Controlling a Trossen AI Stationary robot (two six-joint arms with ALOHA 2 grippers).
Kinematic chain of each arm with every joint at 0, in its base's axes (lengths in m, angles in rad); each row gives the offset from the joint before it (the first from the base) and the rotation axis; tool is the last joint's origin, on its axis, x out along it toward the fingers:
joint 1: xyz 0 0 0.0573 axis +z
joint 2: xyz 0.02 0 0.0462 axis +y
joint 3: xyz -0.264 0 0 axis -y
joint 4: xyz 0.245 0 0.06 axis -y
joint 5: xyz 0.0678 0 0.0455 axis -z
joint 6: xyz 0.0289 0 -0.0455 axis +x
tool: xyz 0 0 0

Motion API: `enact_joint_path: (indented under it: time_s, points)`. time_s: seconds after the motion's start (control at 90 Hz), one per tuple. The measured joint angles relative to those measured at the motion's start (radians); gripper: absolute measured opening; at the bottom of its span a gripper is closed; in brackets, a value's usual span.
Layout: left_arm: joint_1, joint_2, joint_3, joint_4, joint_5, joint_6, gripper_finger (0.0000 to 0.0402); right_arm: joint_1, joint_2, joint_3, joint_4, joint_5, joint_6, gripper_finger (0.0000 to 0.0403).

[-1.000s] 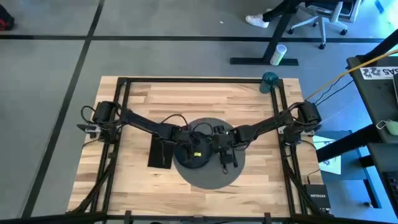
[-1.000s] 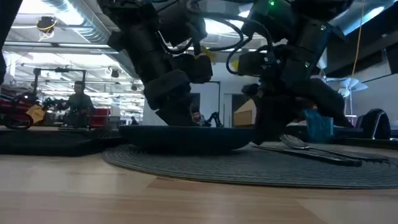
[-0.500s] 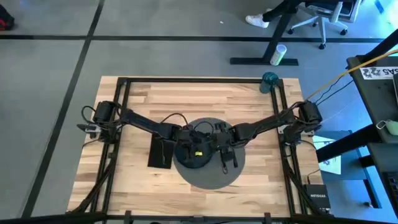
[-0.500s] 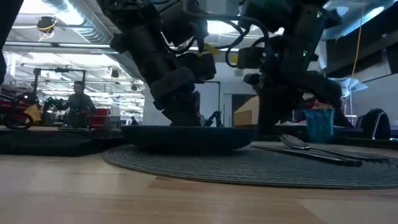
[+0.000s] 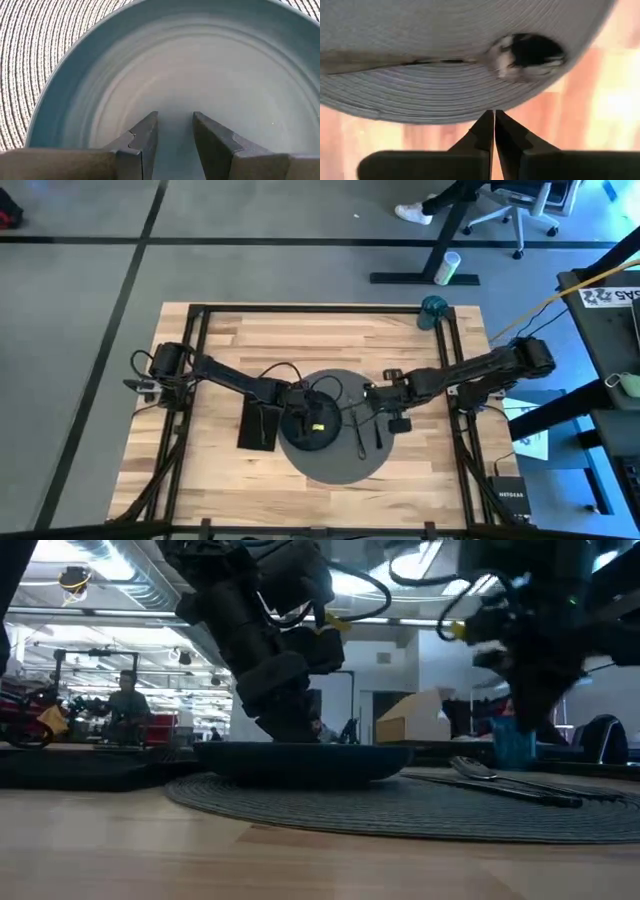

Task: Set table place
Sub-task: Adjust the dark blue plate on the gray table mat

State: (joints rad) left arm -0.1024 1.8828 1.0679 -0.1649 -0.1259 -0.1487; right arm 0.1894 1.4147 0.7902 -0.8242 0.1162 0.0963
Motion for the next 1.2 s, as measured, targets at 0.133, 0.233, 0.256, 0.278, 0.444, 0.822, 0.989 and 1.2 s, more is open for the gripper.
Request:
enact_joint_path:
  time_s: [0.133,0.233,0.256,0.278,0.444,0.822,0.989,1.2]
  points:
    - [0.0,0.0,0.0,-0.002,0.0,0.0,0.0107,0.034,-0.001,-0.056,0.098,-0.022,0.04,0.0]
    - [0.0,0.0,0.0,-0.003,0.0,0.0,0.0107,0.051,-0.001,-0.076,0.135,-0.029,0.066,0.0]
    - [0.0,0.0,0.0,-0.003,0.0,-0.001,0.0107,0.055,-0.001,-0.08,0.145,-0.033,0.074,0.0]
    - [0.0,0.0,0.0,-0.003,0.0,-0.001,0.0107,0.055,-0.001,-0.084,0.151,-0.033,0.081,0.0]
    - [0.0,0.0,0.0,-0.003,0.001,-0.001,0.0107,0.055,0.001,-0.114,0.195,-0.066,0.113,0.0]
    - [0.0,-0.001,0.0,-0.005,0.011,-0.001,0.0107,0.055,0.01,-0.119,0.202,-0.068,0.134,0.0]
    - [0.0,-0.001,0.0,-0.005,0.011,-0.004,0.0107,0.055,0.01,-0.119,0.205,-0.068,0.135,0.0]
    - [0.0,-0.001,0.0,-0.003,0.011,-0.006,0.0107,0.055,0.01,-0.119,0.224,-0.067,0.135,0.0]
